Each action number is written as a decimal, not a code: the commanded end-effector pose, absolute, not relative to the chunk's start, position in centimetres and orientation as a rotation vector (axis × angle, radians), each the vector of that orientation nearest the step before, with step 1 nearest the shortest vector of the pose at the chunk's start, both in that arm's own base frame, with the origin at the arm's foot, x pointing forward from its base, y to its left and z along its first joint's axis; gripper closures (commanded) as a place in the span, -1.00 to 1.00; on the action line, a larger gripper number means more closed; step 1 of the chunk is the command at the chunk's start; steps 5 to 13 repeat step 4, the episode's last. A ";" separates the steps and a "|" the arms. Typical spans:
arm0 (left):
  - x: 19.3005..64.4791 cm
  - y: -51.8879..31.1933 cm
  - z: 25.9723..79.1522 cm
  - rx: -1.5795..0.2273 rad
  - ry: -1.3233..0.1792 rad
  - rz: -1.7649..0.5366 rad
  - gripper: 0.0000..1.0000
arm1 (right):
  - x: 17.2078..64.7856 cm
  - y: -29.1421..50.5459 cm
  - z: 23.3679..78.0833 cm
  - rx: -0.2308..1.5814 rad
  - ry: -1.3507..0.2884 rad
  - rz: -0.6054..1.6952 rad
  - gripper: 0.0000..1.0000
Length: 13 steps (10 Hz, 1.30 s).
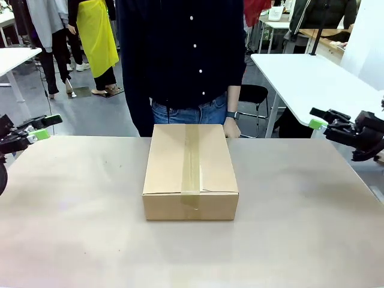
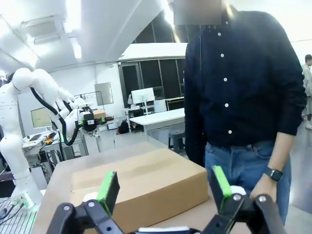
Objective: Pack the gift set into the box.
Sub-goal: Press and hold the closed box until the human finishes sealing it.
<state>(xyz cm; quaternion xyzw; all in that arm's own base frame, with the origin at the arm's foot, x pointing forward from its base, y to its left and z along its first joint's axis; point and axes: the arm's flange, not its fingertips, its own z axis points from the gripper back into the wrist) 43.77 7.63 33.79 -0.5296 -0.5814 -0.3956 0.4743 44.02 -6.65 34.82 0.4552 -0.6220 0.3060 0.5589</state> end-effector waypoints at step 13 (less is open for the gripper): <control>43.4 6.1 37.8 -1.285 -1.423 -1.044 -1.00 | 44.3 -4.4 38.5 1.152 -1.405 0.864 -1.00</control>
